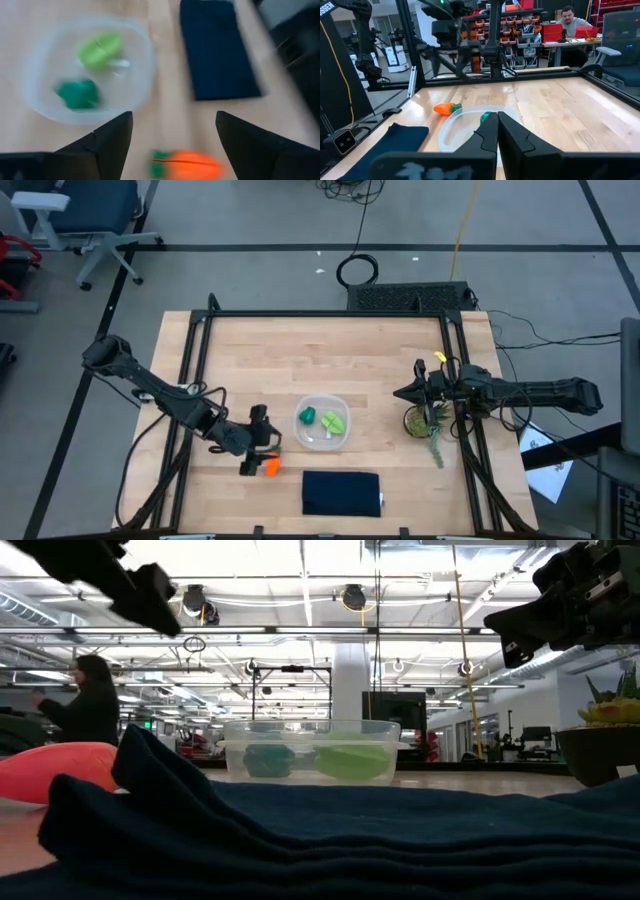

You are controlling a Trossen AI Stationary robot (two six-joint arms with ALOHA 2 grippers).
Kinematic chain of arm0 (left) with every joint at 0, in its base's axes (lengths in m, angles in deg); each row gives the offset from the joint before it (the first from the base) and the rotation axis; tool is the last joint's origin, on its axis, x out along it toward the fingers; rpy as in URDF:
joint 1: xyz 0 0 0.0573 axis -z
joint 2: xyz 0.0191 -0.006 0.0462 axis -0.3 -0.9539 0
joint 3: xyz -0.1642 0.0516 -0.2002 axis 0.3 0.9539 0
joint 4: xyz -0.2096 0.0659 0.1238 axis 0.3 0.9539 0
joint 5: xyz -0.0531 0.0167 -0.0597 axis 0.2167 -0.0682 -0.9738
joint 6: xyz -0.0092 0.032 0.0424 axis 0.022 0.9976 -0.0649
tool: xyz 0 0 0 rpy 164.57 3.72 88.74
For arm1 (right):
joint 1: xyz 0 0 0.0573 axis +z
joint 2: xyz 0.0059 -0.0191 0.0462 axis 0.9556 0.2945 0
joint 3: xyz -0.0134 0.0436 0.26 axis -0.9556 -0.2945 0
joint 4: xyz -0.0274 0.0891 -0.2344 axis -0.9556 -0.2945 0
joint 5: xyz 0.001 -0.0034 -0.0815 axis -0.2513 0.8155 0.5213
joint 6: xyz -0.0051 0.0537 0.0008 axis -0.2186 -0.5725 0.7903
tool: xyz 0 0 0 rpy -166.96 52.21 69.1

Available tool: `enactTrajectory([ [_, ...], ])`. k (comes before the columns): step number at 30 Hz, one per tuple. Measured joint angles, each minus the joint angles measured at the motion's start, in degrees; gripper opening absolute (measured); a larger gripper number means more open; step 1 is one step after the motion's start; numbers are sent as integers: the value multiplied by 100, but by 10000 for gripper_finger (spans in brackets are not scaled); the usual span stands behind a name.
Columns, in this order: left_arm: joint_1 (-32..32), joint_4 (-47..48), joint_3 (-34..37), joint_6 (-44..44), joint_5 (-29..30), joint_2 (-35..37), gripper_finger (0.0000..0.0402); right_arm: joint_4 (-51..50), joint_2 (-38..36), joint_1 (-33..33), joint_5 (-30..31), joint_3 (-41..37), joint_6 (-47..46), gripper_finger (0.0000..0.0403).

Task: Pick and placing Produce into tupperware
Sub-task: Put the carrot into the bin

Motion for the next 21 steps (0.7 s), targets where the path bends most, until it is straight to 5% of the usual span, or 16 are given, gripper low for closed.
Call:
enactTrajectory([
  [11, 229, -926, 0, -4190, -325, 0, 248, -218, 0, -2, -3, 0, 105, 0],
  [21, 372, -2148, -3, -4325, 787, -502, 282, -481, 0, -2, -15, 0, 109, 0],
])
